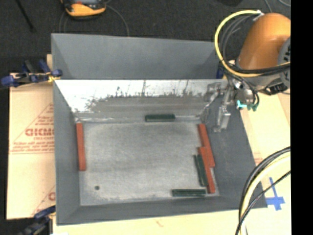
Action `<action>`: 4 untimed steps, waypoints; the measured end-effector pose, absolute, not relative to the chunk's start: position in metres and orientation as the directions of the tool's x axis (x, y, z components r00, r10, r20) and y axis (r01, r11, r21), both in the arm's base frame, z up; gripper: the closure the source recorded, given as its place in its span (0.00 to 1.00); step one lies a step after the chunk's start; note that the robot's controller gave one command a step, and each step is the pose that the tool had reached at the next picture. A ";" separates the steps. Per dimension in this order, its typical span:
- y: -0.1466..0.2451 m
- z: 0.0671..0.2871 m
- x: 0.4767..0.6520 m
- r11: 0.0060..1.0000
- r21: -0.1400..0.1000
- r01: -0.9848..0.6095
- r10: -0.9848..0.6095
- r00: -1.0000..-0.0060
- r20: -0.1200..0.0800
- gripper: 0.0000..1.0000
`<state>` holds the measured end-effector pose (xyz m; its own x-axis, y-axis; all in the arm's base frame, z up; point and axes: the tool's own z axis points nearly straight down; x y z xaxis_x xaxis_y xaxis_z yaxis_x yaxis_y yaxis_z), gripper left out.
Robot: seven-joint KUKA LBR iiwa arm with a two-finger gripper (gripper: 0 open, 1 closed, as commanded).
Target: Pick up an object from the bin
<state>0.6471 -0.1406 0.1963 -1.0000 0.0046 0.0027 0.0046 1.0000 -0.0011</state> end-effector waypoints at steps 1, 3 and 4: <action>-0.140 0.201 0.649 1.000 -0.003 0.002 0.002 -1.000 -0.006 0.00; -0.136 0.147 0.620 0.877 -0.003 -0.481 -0.481 -0.877 -0.002 0.00; -0.142 0.119 0.610 0.816 -0.004 -0.578 -0.578 -0.816 -0.005 0.00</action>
Offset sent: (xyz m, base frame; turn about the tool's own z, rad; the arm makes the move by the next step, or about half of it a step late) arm -0.0361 -0.0221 -0.0575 -0.3894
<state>0.6099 -0.1423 0.1187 -0.8163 -0.5776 -0.0046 -0.5776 0.8163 -0.0038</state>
